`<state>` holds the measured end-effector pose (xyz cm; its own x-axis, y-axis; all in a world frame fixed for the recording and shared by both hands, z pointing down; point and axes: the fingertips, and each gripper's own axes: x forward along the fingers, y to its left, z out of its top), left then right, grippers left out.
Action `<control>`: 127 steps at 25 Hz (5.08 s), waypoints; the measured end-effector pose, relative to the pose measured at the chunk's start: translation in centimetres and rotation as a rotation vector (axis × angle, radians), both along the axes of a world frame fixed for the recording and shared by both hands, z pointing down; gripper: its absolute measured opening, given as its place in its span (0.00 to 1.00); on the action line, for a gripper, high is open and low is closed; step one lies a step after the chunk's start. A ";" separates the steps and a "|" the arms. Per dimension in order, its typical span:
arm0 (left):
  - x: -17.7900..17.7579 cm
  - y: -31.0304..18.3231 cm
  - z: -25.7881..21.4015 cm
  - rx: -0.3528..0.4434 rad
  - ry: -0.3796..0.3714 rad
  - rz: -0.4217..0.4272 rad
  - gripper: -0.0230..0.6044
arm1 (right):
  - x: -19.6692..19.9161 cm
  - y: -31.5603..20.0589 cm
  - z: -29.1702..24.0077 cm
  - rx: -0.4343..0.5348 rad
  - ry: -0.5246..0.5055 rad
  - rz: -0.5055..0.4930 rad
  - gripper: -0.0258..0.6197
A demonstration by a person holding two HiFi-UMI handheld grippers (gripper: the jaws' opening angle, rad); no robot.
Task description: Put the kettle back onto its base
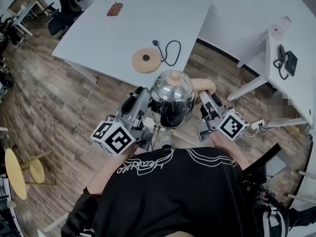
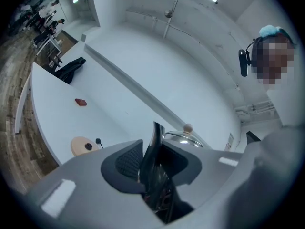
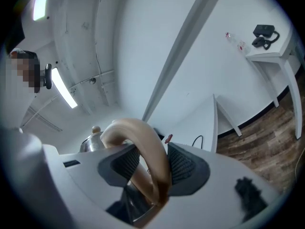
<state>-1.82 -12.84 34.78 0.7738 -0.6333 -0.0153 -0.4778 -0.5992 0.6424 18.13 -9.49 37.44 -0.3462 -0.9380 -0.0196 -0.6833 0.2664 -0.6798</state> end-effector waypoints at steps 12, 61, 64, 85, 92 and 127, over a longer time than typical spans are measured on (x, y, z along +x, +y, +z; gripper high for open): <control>-3.0 -6.3 -2.1 0.104 0.005 -0.077 0.19 | -2.5 -8.0 -1.4 0.052 0.010 -0.081 0.31; -4.7 -24.4 10.7 0.212 -0.171 -0.236 0.14 | -5.9 -28.9 12.6 -0.031 0.330 -0.542 0.27; -4.7 -24.1 10.9 0.206 -0.153 -0.245 0.14 | -5.7 -29.1 12.4 -0.029 0.334 -0.538 0.27; -5.0 -22.7 12.2 0.101 -0.048 -0.279 0.22 | -5.4 -27.2 13.3 -0.023 0.373 -0.557 0.27; -5.7 -22.2 12.3 0.080 -0.013 -0.304 0.28 | -4.9 -26.4 13.6 -0.037 0.354 -0.570 0.33; 1.2 1.5 -1.1 0.218 -0.241 0.290 0.04 | -16.0 -0.7 -2.4 0.141 0.353 -0.900 0.05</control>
